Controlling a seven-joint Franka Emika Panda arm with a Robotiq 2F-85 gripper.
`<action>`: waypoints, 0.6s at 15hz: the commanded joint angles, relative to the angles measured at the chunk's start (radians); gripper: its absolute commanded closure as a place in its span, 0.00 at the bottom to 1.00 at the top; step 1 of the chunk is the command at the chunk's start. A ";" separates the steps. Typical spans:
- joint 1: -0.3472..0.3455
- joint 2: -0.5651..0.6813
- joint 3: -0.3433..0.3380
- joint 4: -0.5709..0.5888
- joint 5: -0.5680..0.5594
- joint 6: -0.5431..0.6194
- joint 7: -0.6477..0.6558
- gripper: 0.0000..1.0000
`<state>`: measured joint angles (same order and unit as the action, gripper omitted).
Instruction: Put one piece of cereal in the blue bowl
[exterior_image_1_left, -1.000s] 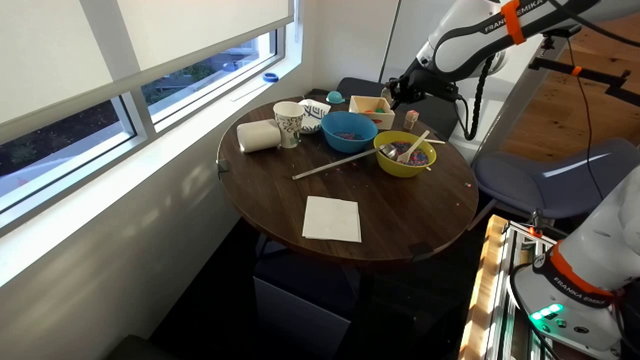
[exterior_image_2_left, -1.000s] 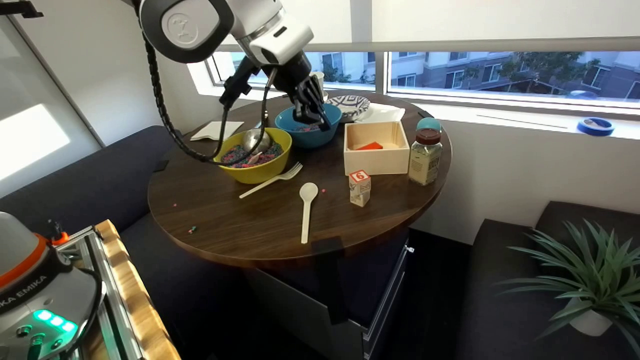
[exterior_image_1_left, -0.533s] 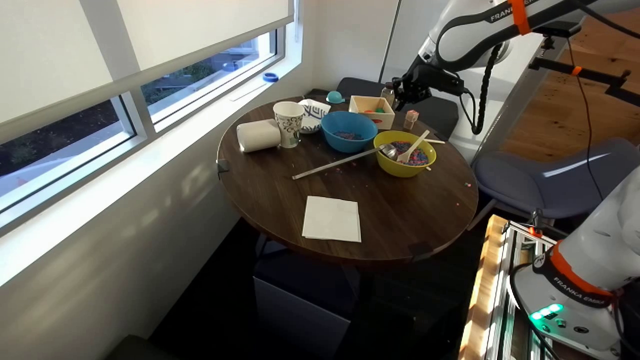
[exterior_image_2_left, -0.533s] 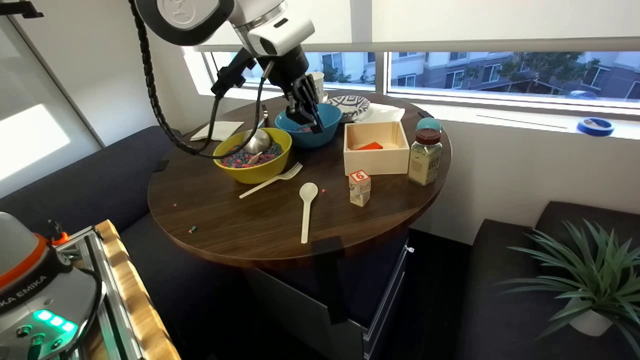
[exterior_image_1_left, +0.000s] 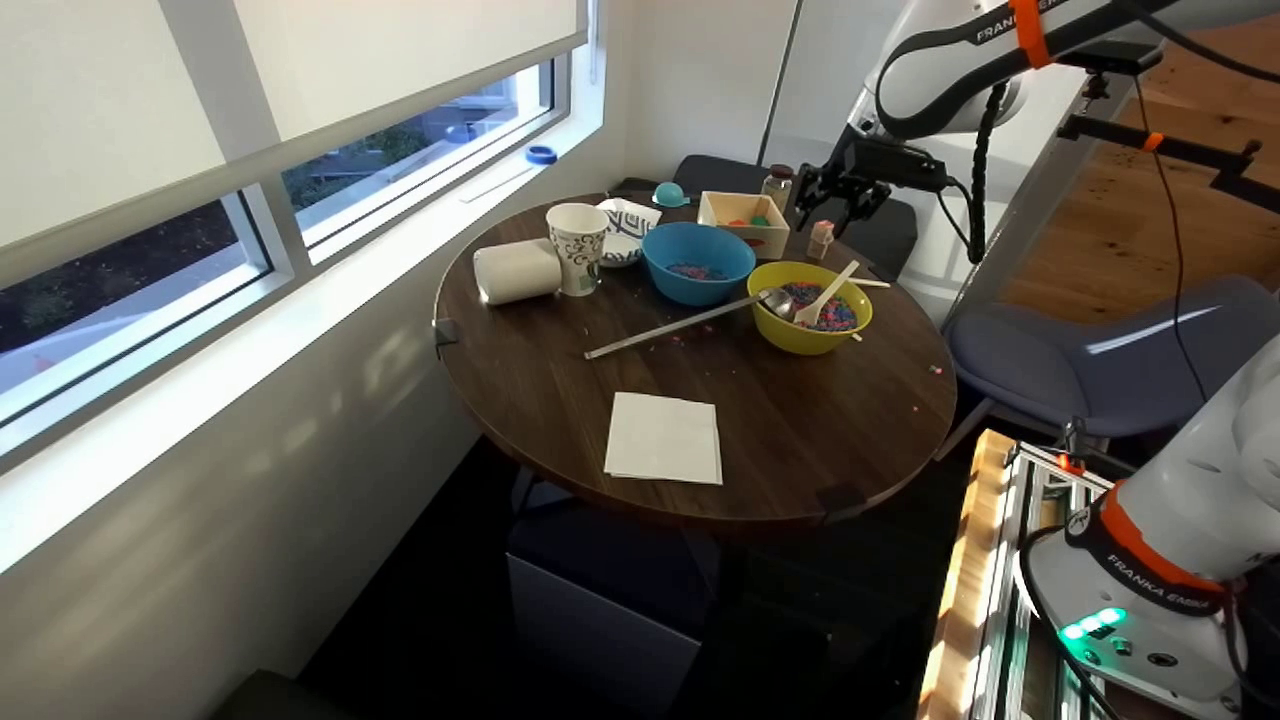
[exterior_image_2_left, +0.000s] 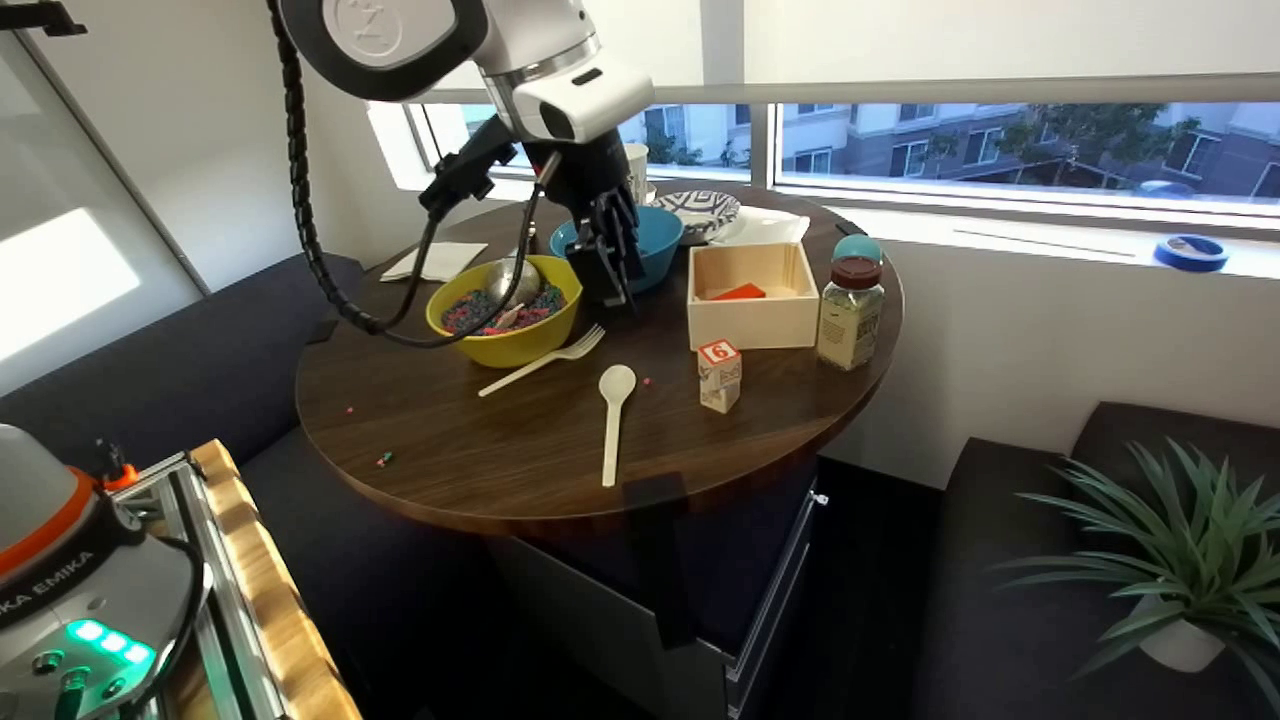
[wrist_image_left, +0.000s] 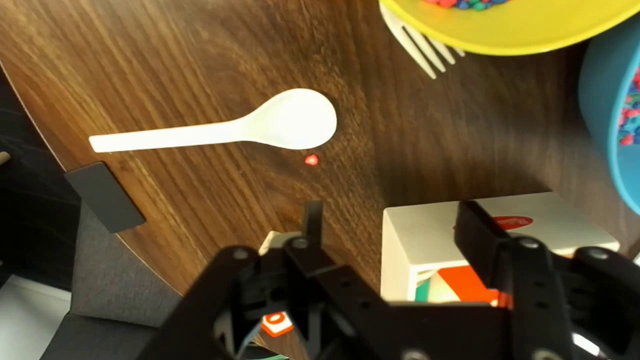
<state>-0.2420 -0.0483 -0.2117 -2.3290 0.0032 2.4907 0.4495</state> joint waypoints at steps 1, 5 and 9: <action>-0.006 0.048 -0.016 0.009 0.040 0.004 -0.045 0.16; -0.009 0.091 -0.026 0.018 0.044 0.004 -0.048 0.51; -0.008 0.129 -0.032 0.028 0.043 0.008 -0.044 0.71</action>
<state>-0.2512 0.0404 -0.2350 -2.3243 0.0245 2.4914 0.4239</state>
